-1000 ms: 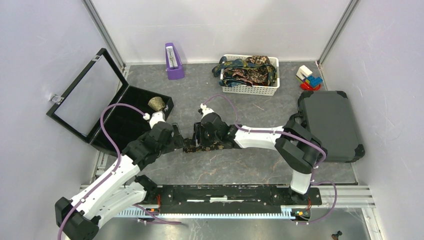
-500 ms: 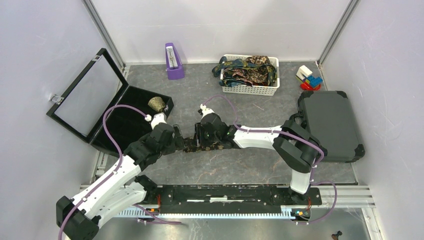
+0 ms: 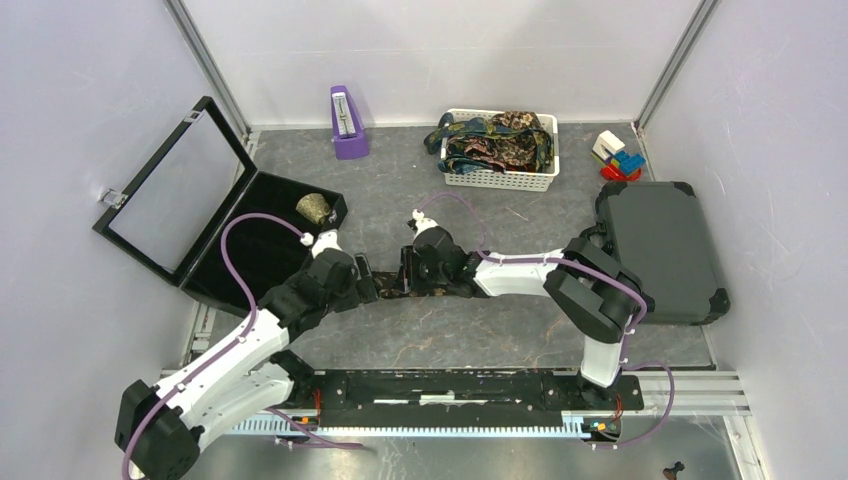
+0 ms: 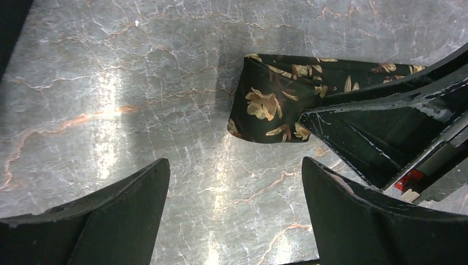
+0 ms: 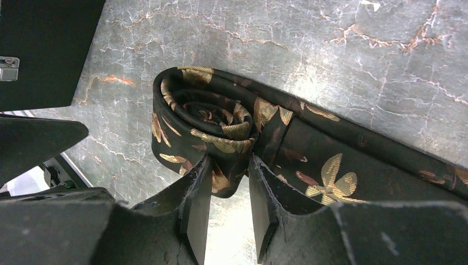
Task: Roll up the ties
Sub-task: Roll the tie at the center of the board.
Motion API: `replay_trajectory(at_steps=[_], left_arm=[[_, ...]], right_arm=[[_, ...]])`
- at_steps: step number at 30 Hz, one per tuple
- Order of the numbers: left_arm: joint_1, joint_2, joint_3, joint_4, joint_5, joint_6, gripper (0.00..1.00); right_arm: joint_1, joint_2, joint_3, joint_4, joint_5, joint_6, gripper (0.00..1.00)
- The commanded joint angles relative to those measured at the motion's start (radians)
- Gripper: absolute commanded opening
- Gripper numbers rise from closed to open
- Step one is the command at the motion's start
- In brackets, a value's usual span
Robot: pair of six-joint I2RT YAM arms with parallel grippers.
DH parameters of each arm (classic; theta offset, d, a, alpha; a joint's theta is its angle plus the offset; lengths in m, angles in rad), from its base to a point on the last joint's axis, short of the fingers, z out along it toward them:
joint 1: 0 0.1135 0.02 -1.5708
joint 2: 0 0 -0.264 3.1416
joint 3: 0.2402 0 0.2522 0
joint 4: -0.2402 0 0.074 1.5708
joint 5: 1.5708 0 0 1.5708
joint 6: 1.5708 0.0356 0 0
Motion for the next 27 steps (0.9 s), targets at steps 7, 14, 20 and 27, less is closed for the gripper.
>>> replay_trajectory(at_steps=[7, 14, 20, 27], left_arm=[[0.036, 0.076, -0.051, 0.236, 0.088, 0.101, 0.94], [0.096, 0.089, -0.102, 0.375, 0.141, 0.125, 0.94], [0.149, 0.098, -0.145, 0.474, 0.204, 0.127, 0.93], [0.161, 0.140, -0.151, 0.499, 0.216, 0.138, 0.90]], right_arm=[[-0.035, 0.005, -0.023, 0.039, -0.033, -0.017, 0.37], [-0.045, 0.010, 0.013, 0.024, -0.048, -0.031, 0.41], [-0.055, 0.006, 0.032, 0.016, -0.063, -0.037, 0.44], [-0.061, -0.005, 0.069, 0.013, -0.083, -0.039, 0.49]])
